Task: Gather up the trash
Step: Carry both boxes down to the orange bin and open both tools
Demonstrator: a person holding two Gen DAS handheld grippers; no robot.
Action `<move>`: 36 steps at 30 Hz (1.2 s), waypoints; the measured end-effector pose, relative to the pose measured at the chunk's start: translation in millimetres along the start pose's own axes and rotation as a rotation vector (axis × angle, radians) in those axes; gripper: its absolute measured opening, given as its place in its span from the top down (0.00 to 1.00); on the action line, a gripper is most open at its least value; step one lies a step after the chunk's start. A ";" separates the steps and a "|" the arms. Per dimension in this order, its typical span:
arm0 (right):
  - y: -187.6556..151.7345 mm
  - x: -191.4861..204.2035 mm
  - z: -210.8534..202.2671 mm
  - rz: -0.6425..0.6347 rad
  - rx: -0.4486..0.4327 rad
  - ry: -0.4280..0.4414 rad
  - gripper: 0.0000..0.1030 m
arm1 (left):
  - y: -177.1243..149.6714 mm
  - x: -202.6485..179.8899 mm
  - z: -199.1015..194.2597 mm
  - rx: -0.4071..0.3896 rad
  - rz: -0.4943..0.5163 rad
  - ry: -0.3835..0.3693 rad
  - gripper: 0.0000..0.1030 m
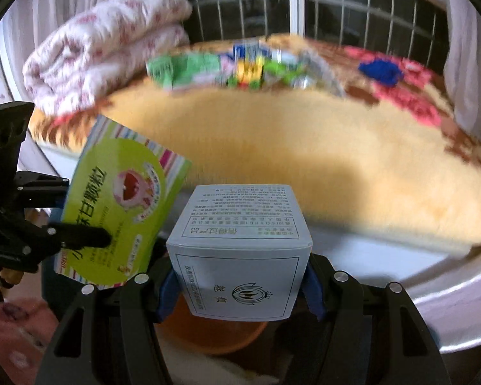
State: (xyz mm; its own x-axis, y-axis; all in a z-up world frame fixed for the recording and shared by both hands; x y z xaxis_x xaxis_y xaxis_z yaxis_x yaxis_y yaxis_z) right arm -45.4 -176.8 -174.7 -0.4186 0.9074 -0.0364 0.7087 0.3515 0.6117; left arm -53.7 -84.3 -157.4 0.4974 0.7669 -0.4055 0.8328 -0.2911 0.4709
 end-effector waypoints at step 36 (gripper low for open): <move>-56.3 -17.2 71.7 0.117 0.246 0.075 0.18 | -43.0 95.3 107.8 0.277 -0.240 0.261 0.35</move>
State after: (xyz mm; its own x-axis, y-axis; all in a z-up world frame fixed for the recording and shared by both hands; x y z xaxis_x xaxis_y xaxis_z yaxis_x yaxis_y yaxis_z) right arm -37.4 -195.7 -265.2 -0.3603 0.9288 0.0868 0.8674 0.2993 0.3976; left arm -15.8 -60.3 -300.7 0.2337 0.9396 -0.2501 0.9685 -0.2021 0.1457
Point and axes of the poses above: each gripper's, at about its wrist camera, not at the fingertips, and z roughly the way its jaws point, x to its left, y to its top, the point moved 10 cm from there along z, roughly the way its jaws point, and after that the axes turned 11 degrees about -z, right-handed, at the moved point
